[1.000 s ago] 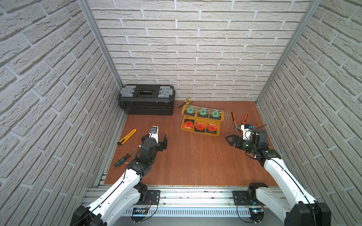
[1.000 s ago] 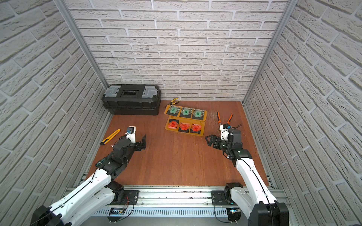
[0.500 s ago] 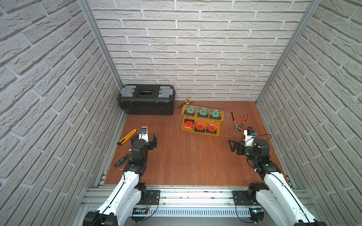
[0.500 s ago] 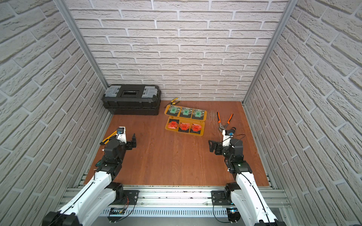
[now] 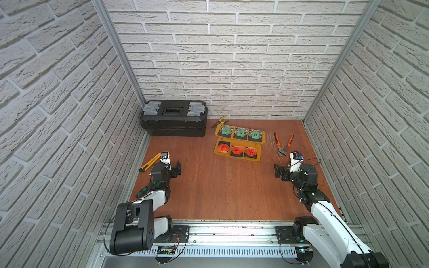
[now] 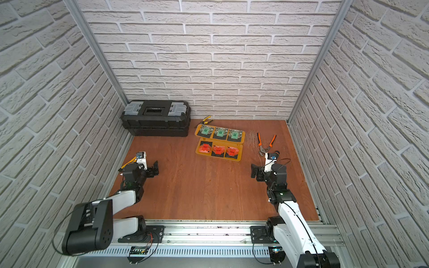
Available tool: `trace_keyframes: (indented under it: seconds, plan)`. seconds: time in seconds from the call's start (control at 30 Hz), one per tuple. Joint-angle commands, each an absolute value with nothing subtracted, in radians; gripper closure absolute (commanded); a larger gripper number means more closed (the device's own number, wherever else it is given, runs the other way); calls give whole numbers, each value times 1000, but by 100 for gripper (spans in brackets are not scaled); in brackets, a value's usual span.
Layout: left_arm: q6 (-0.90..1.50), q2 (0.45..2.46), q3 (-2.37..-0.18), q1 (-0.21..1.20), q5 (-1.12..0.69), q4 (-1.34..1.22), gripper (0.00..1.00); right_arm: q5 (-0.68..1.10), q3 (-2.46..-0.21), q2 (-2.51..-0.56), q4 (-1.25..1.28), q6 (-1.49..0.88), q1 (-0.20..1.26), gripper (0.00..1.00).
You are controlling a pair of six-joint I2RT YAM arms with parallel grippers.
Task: Place the tea bags on the shelf by color
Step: Reset both arms
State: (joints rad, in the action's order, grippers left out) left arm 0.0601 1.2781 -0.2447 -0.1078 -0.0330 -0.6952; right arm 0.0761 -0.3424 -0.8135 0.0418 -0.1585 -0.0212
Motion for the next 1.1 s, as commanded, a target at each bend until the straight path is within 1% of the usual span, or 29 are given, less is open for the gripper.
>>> trace_keyframes:
  seconds: [0.0, 0.13, 0.27, 0.57, 0.73, 0.9, 0.97, 1.07]
  plan:
    - [36, 1337, -299, -118, -87, -847, 1, 13, -346, -838, 181, -120, -15, 0]
    - [30, 1459, -320, -121, -80, -933, 2, -7, -354, -894, 222, -102, -15, 0]
    - [27, 1554, -398, -117, -66, -875, 2, -12, -372, -956, 246, -80, -17, 0]
    - [5, 1551, -406, -89, -20, -848, 2, -21, -411, -1125, 352, -43, -20, 0]
    - [0, 1551, -402, -76, 2, -854, 2, -44, -406, -1214, 480, -37, -30, 0]
    - [-1, 1550, -400, -74, 5, -857, 2, -29, -422, -1357, 639, -42, -38, 0]
    - [0, 1549, -400, -76, 1, -856, 1, -22, -458, -1377, 588, -35, -38, 0]
    - [1, 1549, -400, -80, -6, -855, 2, -49, -454, -1381, 604, -44, -38, 0]
